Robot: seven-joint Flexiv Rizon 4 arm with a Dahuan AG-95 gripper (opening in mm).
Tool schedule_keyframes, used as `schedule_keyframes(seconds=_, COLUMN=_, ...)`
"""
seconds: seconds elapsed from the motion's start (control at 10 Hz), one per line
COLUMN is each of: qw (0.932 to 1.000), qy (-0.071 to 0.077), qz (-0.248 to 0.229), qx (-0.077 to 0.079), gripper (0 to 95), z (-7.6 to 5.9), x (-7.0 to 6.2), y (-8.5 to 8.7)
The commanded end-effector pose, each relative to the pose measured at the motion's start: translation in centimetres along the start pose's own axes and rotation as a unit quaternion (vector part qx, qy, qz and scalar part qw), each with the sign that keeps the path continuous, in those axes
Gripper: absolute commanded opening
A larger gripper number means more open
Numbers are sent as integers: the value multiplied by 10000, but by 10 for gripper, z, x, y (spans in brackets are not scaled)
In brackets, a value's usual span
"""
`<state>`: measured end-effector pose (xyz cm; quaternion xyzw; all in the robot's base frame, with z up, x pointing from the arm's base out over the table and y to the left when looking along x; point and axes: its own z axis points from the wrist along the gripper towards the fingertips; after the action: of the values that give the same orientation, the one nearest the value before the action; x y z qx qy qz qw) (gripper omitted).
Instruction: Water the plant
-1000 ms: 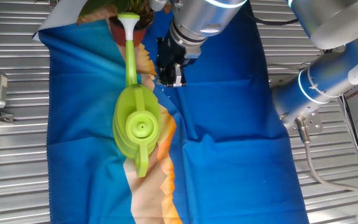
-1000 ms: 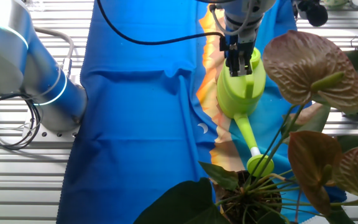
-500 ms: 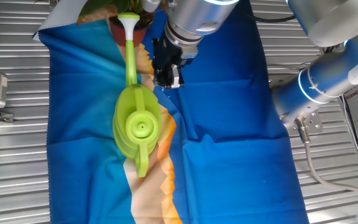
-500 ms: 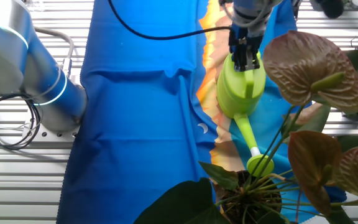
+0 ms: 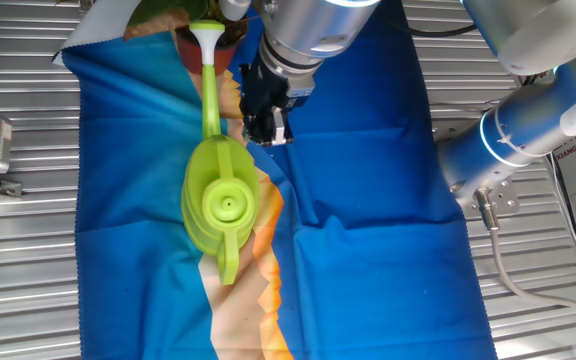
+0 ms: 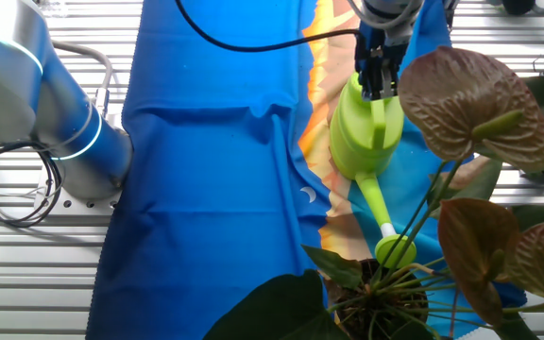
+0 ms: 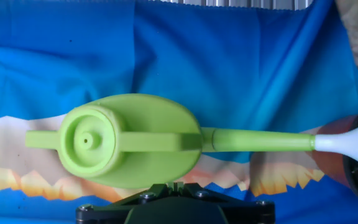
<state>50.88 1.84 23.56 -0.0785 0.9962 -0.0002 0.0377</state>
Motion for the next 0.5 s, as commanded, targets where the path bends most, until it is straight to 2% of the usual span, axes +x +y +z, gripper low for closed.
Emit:
schedule_keyframes(seconds=0.1, qw=9999, qy=-11, qz=-104, qx=-28, gripper=0, z=-1, x=1, y=1)
schedule_keyframes(seconds=0.5, qw=9968, qy=24, qz=-804, qx=29, gripper=0, z=-4, x=4, y=6)
